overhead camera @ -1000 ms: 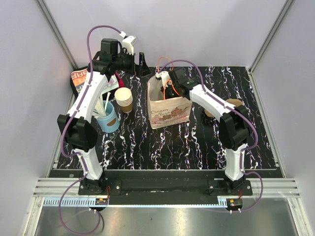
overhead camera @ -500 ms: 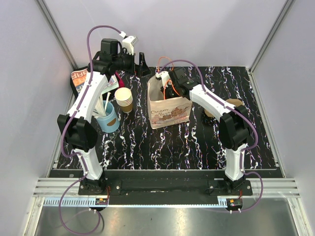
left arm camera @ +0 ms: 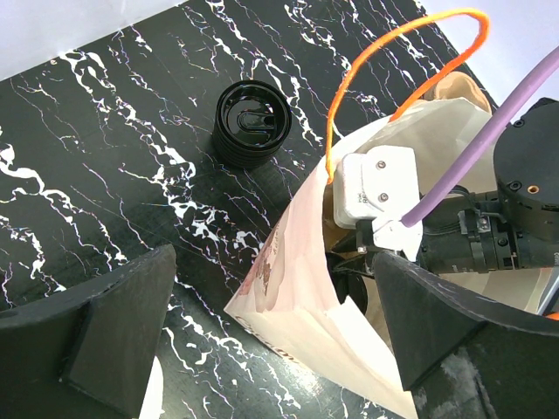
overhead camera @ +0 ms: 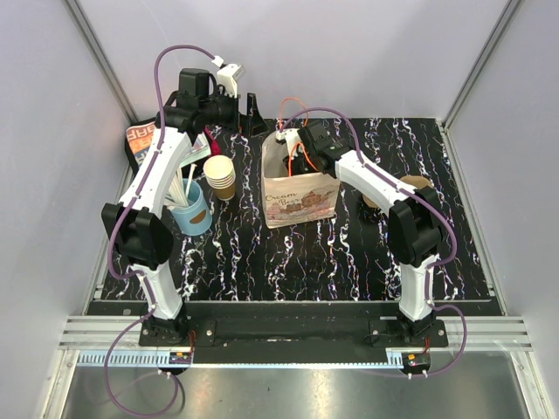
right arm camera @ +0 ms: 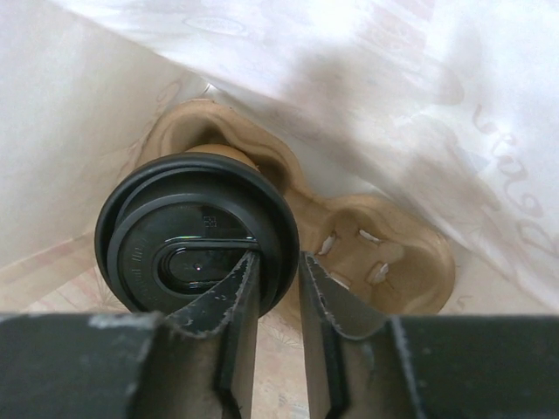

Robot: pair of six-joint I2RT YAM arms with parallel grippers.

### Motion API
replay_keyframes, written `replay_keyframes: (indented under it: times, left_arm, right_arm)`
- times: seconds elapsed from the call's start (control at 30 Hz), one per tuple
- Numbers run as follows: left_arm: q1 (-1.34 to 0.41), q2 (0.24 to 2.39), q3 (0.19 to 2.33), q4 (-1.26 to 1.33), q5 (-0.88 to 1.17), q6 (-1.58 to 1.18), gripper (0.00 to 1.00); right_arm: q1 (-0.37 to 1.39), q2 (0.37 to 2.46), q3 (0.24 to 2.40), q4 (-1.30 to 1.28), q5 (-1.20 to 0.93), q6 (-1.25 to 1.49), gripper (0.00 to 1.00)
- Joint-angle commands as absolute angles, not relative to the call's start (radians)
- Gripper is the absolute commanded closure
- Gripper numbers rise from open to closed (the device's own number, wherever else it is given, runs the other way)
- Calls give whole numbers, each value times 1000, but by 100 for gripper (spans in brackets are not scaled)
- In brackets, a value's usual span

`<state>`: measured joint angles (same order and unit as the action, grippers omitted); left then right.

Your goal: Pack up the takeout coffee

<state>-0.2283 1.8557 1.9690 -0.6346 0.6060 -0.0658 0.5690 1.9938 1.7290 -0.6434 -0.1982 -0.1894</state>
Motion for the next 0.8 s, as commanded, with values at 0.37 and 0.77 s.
replay_keyframes:
  times: [0.37, 0.77]
  left_arm:
    - [-225, 1798, 1973, -594, 609, -72, 1]
    - [-224, 1796, 1970, -591, 611, -74, 1]
  right_arm:
    - [588, 1993, 1753, -703, -175, -198, 46]
    - [592, 1977, 1781, -741, -176, -212, 29]
